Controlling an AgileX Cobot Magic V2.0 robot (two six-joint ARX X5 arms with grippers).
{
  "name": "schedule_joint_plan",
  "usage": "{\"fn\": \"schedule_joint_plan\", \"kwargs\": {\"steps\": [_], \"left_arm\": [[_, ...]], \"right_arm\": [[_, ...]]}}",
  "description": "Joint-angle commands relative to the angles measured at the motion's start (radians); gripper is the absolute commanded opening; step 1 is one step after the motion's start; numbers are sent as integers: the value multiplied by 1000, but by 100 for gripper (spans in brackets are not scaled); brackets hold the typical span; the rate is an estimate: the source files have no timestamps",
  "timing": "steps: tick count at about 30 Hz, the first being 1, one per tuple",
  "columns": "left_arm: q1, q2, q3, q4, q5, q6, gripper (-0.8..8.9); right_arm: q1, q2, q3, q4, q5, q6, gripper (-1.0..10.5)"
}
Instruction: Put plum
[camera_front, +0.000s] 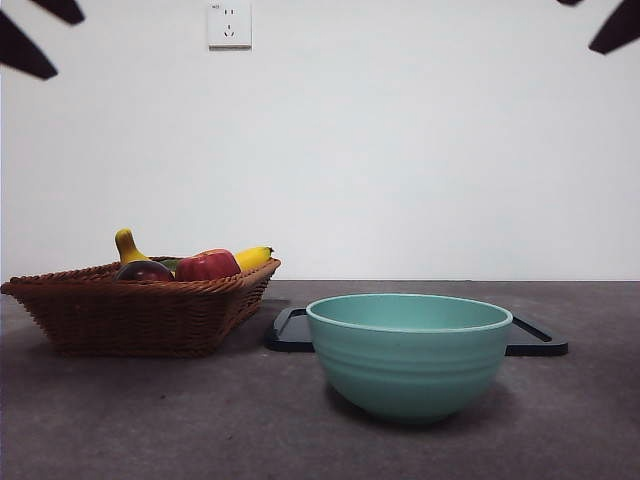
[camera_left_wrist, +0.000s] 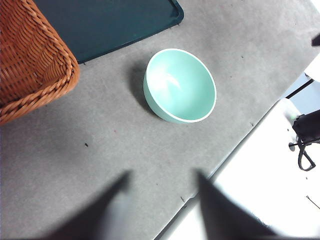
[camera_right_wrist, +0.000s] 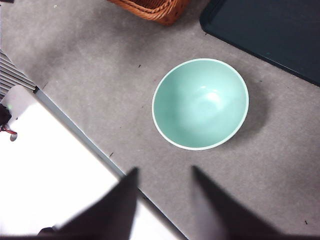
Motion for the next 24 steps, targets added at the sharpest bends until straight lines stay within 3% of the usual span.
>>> {"fn": "schedule_joint_plan", "kwargs": {"steps": [1,24], "left_arm": [[-5,8,10,3,3,16,7],[-5,8,10,5,3,16,7]], "right_arm": [[8,7,18,6,0,-28,7],[8,6,18,33,0,-31,7]]}}
